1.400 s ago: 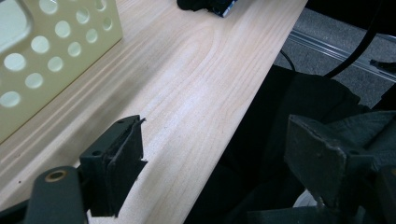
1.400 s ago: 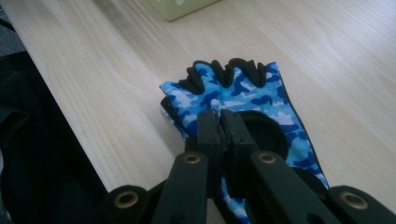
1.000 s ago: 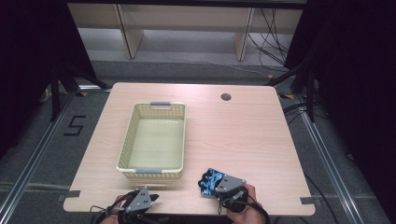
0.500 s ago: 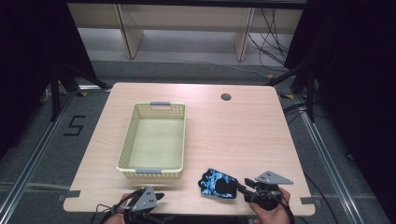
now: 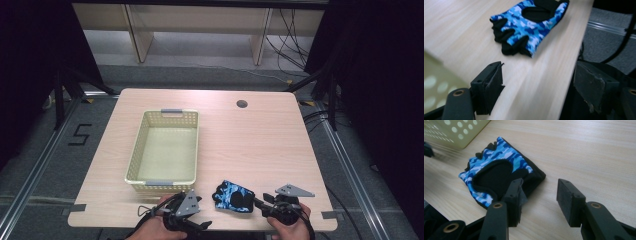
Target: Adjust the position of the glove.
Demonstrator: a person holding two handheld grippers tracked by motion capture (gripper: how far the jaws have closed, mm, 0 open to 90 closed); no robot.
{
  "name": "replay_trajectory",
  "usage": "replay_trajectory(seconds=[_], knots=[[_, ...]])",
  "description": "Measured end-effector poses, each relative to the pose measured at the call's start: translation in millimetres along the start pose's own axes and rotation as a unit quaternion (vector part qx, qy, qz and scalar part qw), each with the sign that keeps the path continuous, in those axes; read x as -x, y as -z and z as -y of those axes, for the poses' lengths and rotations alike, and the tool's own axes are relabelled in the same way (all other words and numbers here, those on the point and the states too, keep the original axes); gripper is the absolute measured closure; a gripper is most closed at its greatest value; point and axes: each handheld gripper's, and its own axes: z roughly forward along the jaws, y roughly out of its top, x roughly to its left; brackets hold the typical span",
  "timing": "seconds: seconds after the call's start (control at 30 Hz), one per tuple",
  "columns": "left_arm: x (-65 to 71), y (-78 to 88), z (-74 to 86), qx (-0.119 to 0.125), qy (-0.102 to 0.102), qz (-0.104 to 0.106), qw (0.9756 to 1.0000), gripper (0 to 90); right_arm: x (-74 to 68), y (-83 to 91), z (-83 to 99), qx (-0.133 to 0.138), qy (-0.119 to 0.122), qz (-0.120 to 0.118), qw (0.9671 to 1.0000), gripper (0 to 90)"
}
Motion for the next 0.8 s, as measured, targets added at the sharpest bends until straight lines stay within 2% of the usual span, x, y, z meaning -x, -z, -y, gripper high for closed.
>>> replay_trajectory(seconds=[0.07,0.2,0.23,0.27,0.37,0.4,0.47,0.57,0.6,0.67,0.7,0.73,0.8], knots=[[1.2,-7.7,-6.0,-0.001,0.003,0.006,1.0000,23.1,1.0,-0.4,0.4,0.003,0.003,0.002,1.0000,56.7],[-0.6,-20.0,-14.3,-0.010,-0.019,-0.002,0.9998,23.4,-0.9,0.4,0.5,-0.004,-0.010,0.001,0.9999,56.7],[-1.5,-22.0,-15.4,-0.012,-0.019,-0.002,0.9998,23.5,1.2,-0.3,0.4,-0.001,0.002,-0.002,1.0000,56.6],[-2.1,-24.3,-16.2,-0.012,-0.012,0.001,0.9999,23.5,1.3,-0.9,0.9,0.004,0.001,-0.004,1.0000,56.7],[-4.8,-28.7,-18.0,-0.017,-0.023,-0.004,0.9996,23.8,1.6,-0.4,0.7,0.004,0.005,-0.002,1.0000,56.7],[-4.2,-33.3,-19.1,-0.018,-0.022,0.002,0.9996,23.8,-1.0,-0.3,0.9,-0.007,-0.011,-0.004,0.9999,56.9],[-6.6,-35.7,-21.2,-0.020,-0.028,0.006,0.9994,23.5,-0.7,-1.5,1.5,-0.001,-0.005,-0.002,1.0000,56.8],[-8.7,-40.8,-21.6,-0.030,-0.025,0.004,0.9992,23.2,-1.9,-0.4,1.1,-0.003,-0.015,0.000,0.9999,56.8],[-9.2,-42.9,-21.7,-0.030,-0.022,0.001,0.9993,23.2,0.9,-0.2,0.7,0.000,0.005,0.009,1.0000,56.8],[-10.6,-45.9,-22.6,-0.033,-0.024,0.001,0.9992,23.0,0.8,-3.5,1.8,0.006,-0.007,-0.012,0.9999,56.8],[-10.9,-47.3,-23.6,-0.036,-0.025,0.001,0.9990,23.0,-2.3,-2.7,1.7,-0.004,-0.020,-0.010,0.9997,56.7],[-11.7,-50.2,-23.9,-0.034,-0.026,0.004,0.9991,23.0,-0.8,-3.8,1.7,-0.001,-0.006,-0.007,1.0000,56.7],[-12.2,-54.4,-24.8,-0.040,-0.019,0.006,0.9990,23.0,-1.1,-6.4,2.3,-0.002,-0.006,-0.012,0.9999,56.2]])
